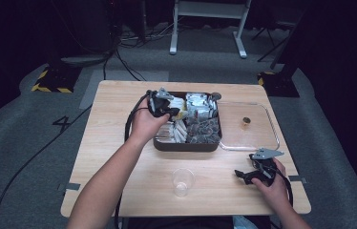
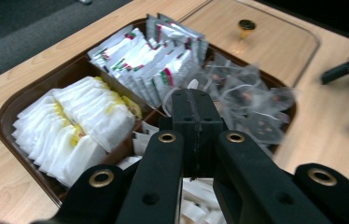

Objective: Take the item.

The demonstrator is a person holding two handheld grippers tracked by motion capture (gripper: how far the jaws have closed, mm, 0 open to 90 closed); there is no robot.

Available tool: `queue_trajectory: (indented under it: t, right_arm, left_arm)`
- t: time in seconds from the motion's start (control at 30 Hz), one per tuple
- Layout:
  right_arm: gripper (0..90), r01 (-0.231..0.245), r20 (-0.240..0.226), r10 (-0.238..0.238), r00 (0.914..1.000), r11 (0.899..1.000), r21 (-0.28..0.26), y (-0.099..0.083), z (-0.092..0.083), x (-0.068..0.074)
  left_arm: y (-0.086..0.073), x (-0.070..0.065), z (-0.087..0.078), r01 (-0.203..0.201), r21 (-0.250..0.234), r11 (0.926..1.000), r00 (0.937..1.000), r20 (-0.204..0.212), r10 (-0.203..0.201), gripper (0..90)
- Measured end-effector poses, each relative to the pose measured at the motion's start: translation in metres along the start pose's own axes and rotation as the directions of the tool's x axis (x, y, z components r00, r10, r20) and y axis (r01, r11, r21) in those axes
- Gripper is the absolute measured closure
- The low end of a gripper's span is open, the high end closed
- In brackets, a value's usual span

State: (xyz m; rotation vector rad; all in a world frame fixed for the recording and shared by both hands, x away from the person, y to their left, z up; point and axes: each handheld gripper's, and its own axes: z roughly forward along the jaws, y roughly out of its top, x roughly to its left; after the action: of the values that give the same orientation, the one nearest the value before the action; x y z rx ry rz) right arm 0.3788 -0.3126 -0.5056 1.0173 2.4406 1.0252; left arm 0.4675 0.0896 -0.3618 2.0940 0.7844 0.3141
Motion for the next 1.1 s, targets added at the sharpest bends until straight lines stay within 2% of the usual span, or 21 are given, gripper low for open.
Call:
queue_trajectory:
  t: [0.03,0.3,0.6,0.73,0.97,1.1]
  right_arm:
    - [2.5,0.000,0.000,0.000,1.0000,1.000,0.000,0.000,0.000,0.000]
    - [2.5,-0.002,0.001,0.002,1.0000,1.000,0.000,0.000,0.000,0.000]
    - [2.5,-0.002,0.001,0.002,1.0000,1.000,-0.001,0.000,0.000,0.000]
    - [2.5,-0.002,0.001,0.002,1.0000,1.000,0.000,0.000,0.000,0.000]
    - [2.5,-0.002,0.001,0.002,1.0000,1.000,0.000,0.000,0.000,0.000]
    - [2.5,-0.002,0.001,0.002,1.0000,1.000,0.000,0.000,0.000,0.000]
  left_arm:
    - [0.000,-0.002,-0.003,-0.012,-0.006,0.9999,0.9999,0.005,0.012,90.0]
    - [-0.005,-0.027,-0.025,-0.031,-0.046,0.9985,0.9977,0.058,0.034,90.0]
    - [-0.015,-0.055,-0.046,-0.059,-0.054,0.9968,0.9930,0.099,0.064,90.0]
    - [-0.019,-0.068,-0.054,-0.081,-0.058,0.9950,0.9889,0.120,0.087,90.0]
    - [-0.030,-0.086,-0.064,-0.100,-0.099,0.9900,0.9835,0.141,0.113,90.0]
    - [-0.035,-0.097,-0.069,-0.112,-0.110,0.9876,0.9780,0.164,0.129,90.0]
